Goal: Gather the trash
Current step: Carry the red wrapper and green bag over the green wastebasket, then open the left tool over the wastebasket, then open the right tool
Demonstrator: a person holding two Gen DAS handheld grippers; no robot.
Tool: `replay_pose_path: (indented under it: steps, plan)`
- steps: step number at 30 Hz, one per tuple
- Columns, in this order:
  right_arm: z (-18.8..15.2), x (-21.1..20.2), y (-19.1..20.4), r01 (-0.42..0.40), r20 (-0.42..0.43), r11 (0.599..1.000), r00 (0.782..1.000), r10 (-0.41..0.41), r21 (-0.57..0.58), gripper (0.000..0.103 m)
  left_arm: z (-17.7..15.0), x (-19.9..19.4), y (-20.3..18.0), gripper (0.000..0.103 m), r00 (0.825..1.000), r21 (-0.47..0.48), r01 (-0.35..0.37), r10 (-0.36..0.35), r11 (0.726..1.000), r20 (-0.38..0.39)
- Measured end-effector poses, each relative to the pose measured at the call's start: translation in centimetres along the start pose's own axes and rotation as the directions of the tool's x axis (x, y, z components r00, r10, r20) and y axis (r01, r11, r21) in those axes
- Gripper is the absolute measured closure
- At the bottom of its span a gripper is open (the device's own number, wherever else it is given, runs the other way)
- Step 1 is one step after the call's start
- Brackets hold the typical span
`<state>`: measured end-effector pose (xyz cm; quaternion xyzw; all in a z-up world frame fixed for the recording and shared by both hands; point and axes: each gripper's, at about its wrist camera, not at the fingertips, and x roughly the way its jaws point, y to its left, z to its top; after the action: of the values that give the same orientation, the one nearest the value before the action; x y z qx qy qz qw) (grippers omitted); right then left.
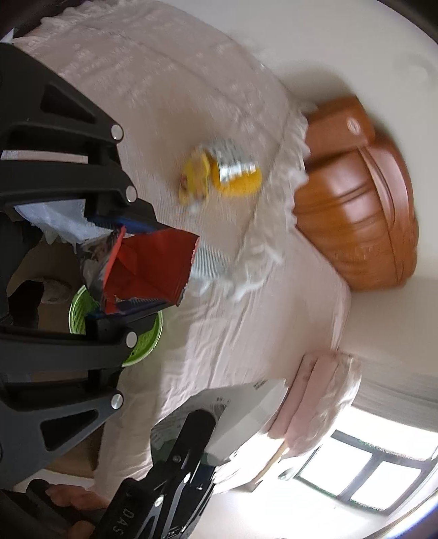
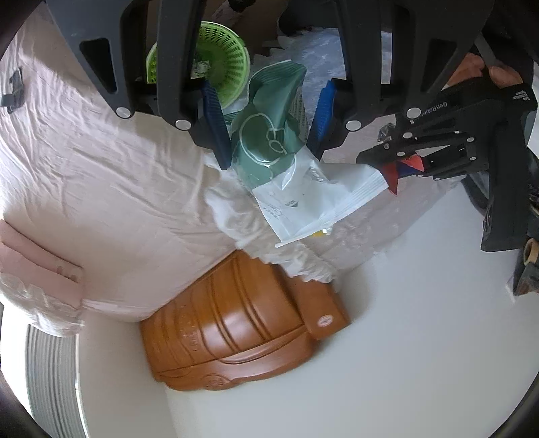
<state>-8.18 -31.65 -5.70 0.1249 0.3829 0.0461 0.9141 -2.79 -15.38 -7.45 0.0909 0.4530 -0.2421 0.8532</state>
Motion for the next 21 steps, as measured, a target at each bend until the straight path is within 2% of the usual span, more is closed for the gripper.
replay_pose_path:
  steps: [3, 8, 13, 19, 21]
  plan:
    - [-0.5, -1.1, -2.1, 0.033, 0.016, 0.999, 0.999, -0.034, 0.034, 0.056, 0.0, 0.9, -2.4, 0.069, 1.000, 0.041, 0.026, -0.026, 0.999, -0.016]
    - [-2.0, -3.5, -6.1, 0.127, 0.029, 0.987, 0.991, -0.131, 0.099, 0.056, -0.7, 4.6, -7.1, 0.069, 0.989, 0.127, 0.115, -0.102, 0.985, -0.103]
    - [-4.1, -5.9, -10.0, 0.212, 0.023, 0.962, 0.975, -0.219, 0.173, 0.056, -2.8, 10.0, -11.5, 0.069, 0.959, 0.189, 0.217, -0.173, 0.958, -0.224]
    - [-6.6, -6.8, -13.0, 0.268, -0.013, 0.934, 0.962, -0.272, 0.237, 0.056, -6.0, 15.6, -15.0, 0.066, 0.925, 0.233, 0.255, -0.167, 0.938, -0.340]
    - [-7.1, -6.8, -13.4, 0.272, -0.021, 0.930, 0.961, -0.275, 0.247, 0.056, -7.1, 17.3, -15.5, 0.060, 0.909, 0.227, 0.271, -0.171, 0.935, -0.380]
